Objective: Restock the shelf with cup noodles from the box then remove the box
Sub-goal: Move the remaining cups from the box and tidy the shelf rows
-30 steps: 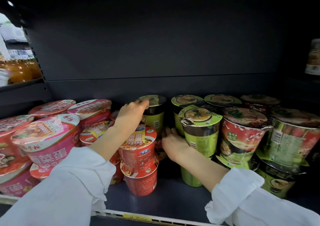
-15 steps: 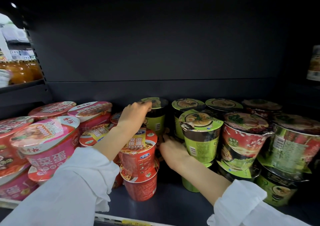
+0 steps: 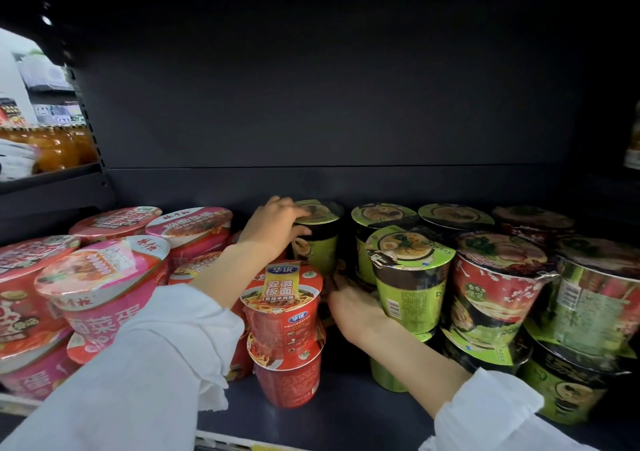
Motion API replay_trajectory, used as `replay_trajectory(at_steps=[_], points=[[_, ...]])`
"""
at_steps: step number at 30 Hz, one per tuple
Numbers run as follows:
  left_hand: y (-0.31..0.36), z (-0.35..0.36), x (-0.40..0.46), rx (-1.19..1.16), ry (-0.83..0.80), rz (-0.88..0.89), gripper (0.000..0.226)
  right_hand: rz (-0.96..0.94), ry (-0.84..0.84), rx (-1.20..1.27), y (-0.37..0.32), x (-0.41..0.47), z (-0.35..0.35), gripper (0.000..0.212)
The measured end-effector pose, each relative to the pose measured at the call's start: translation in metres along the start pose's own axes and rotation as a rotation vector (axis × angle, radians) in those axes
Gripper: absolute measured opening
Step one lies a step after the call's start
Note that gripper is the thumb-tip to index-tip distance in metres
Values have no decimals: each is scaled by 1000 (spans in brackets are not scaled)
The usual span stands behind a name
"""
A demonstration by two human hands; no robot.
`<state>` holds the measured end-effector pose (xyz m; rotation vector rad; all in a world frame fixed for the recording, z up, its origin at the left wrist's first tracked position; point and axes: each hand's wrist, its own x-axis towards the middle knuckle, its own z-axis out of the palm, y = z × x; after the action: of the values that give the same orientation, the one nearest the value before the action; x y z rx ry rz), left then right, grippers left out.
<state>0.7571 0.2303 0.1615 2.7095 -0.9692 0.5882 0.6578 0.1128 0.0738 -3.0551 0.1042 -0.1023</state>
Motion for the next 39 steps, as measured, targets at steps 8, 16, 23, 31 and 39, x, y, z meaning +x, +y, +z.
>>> replay_trajectory(at_steps=[8, 16, 23, 31, 39], points=[[-3, -6, -1, -144, -117, 17, 44, 35, -70, 12, -2, 9, -5, 44], [13, 10, -3, -136, 53, -34, 40, 33, -112, 42, -3, 11, -9, 50], [10, 2, -15, -187, -15, -52, 50, -29, -98, 63, -8, -5, -7, 67], [-16, -16, -88, -233, 226, 16, 30, 7, 106, 439, -9, -32, -22, 44], [-21, -14, -143, -139, -236, 164, 73, 54, -67, 657, -34, -49, 26, 99]])
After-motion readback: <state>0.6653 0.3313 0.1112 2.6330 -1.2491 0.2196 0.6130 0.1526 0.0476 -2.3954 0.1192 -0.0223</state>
